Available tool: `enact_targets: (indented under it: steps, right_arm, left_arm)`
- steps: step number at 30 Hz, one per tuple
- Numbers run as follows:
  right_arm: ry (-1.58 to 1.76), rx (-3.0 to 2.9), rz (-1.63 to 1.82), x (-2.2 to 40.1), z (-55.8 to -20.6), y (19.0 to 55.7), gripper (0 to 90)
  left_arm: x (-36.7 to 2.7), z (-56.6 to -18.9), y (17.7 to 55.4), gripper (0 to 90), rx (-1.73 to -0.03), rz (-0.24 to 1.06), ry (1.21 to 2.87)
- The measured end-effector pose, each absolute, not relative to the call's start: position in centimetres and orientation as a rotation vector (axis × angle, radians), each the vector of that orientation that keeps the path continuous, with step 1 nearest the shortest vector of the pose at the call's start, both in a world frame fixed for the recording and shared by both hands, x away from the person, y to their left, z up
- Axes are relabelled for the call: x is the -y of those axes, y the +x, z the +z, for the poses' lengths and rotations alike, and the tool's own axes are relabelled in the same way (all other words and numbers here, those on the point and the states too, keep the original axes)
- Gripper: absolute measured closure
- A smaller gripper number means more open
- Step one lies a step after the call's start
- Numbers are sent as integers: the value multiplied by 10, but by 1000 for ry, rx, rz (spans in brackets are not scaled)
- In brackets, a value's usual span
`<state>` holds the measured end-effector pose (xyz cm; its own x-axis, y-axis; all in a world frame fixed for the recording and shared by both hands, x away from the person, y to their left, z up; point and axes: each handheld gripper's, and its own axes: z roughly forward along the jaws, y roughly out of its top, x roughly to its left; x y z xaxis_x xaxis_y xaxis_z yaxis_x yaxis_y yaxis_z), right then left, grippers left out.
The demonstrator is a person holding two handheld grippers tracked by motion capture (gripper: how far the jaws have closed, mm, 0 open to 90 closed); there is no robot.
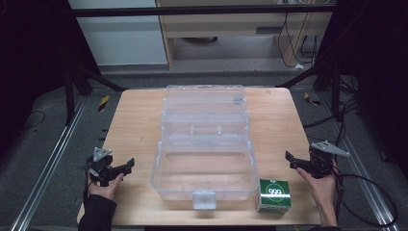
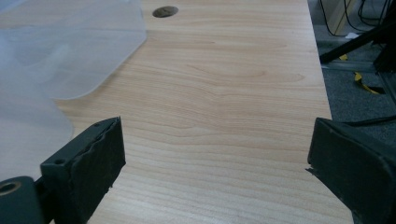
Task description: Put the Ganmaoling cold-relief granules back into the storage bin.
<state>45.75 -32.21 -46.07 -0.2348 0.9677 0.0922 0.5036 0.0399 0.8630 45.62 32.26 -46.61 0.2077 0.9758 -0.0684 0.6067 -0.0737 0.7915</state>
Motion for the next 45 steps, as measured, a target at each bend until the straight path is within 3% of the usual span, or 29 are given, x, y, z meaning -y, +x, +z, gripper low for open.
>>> enact_targets:
  steps: [26,45]
  right_arm:
    - [1034,-2188,1083,281,-367,430,66]
    - [750,-2513,832,254,-353,412,43]
  left_arm:
    - [-321,-475,459,163,-1502,656,1840]
    - [-319,-478,460,164,-1488,661,1880]
